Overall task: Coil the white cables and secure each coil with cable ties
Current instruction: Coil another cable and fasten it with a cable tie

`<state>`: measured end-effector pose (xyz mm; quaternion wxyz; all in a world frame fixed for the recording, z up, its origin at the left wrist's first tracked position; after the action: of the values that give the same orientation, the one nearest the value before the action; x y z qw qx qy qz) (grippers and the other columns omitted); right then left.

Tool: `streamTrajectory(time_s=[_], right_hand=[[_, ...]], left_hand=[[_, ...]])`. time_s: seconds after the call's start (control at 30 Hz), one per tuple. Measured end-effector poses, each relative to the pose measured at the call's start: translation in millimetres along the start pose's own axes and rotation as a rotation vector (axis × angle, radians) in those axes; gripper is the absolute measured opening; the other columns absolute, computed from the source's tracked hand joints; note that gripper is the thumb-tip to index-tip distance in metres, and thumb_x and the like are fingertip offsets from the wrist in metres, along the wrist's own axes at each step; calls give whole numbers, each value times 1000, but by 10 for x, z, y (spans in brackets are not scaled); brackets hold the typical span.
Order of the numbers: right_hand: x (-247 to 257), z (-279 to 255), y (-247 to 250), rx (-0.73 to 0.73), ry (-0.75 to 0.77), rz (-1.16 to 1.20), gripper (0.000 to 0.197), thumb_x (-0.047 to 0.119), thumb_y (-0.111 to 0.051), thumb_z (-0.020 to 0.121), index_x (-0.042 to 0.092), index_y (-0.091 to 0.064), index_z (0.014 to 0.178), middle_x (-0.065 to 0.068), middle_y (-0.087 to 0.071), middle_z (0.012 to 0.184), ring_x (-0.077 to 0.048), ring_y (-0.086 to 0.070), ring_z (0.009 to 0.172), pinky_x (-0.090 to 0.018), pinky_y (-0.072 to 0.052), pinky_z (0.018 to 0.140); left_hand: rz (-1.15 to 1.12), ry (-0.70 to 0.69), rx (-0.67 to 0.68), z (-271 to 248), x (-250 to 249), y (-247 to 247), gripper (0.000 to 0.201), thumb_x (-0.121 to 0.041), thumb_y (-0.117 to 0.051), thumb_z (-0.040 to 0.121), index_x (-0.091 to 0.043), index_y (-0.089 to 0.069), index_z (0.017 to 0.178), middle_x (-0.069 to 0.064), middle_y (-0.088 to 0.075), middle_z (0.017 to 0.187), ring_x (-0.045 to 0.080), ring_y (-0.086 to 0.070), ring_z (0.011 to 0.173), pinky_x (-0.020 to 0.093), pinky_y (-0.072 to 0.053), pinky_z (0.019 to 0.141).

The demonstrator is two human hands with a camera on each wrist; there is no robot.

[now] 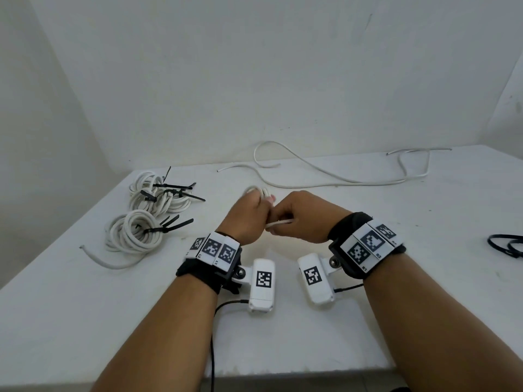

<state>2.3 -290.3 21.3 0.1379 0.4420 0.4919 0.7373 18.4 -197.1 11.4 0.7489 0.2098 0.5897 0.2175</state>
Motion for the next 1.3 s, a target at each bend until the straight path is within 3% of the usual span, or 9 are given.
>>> streamTrajectory(time_s=[0.13,0.23,0.43,0.57,0.73,0.87,0.97,1.2,1.3], right_hand=[[-53,-23,226,-165,17,167,11,25,-82,72,19,-74,67,1,-66,61,-8,-52,55,-22,-41,53],[-23,-54,344,-222,73,274,13,20,-82,75,13,-72,71,-4,-70,63,-10,-57,56,-21,-43,54],[-256,-93,625,-443,68,373,4,27,-79,81,28,-76,79,-4,-72,72,-34,-63,71,-41,-52,68],[-392,-128,714,-546,45,502,2,17,-77,84,19,-77,84,10,-61,52,-11,-47,47,-25,-40,50],[-339,-60,550,-509,19,499,6,18,-74,87,16,-79,89,4,-71,62,-14,-64,54,-27,-52,52],[-237,24,369,-433,38,504,19,15,-62,95,19,-78,105,1,-76,79,-11,-73,77,-26,-58,64],[-204,71,267,-380,32,640,23,15,-58,98,17,-75,114,-4,-77,96,-13,-72,94,-37,-62,73],[-174,72,164,-317,22,929,26,13,-65,94,6,-70,119,-16,-75,101,-28,-73,94,-47,-60,80],[-143,88,172,-322,52,931,27,12,-63,95,8,-69,121,-12,-74,97,-21,-67,84,-33,-57,75]], left_hand=[[141,39,269,-80,2,-253,27,-9,-39,90,-11,-56,70,-2,-56,56,15,-51,53,28,-44,67],[-258,135,284,-140,-7,-288,43,-19,-31,99,-3,-64,78,2,-42,51,17,-35,45,25,-33,48],[-605,119,307,-148,-78,-266,60,-42,-28,104,-3,-59,70,-4,-25,41,11,-22,36,19,-22,37],[-783,77,239,-121,-120,-126,56,-40,-30,103,-4,-55,68,-6,-23,39,8,-18,32,16,-18,37],[-983,72,211,-106,-156,-78,55,-41,-26,103,-5,-51,69,-8,-24,37,6,-18,30,16,-17,33],[-1125,39,99,-71,-138,9,54,-40,-28,103,-7,-50,67,-8,-23,35,7,-20,29,16,-20,34],[-1149,3,38,-66,-136,45,54,-40,-26,104,-9,-50,66,-7,-22,35,7,-20,29,19,-23,35],[-1211,-64,95,-71,-235,-1,56,-40,-22,104,-12,-49,63,-7,-25,34,7,-23,28,21,-27,35],[-1235,-68,115,-69,-235,-6,56,-42,-21,103,-14,-47,62,-8,-26,34,8,-27,29,21,-29,36]])
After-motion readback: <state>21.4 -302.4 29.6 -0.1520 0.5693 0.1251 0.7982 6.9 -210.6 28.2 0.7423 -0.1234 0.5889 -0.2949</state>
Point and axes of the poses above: each hand's wrist, its own z-axis towards the middle knuckle, its own y-axis out of the back of the hand, x = y × z, the point moved 10 cm from there along z, towards the middle knuckle
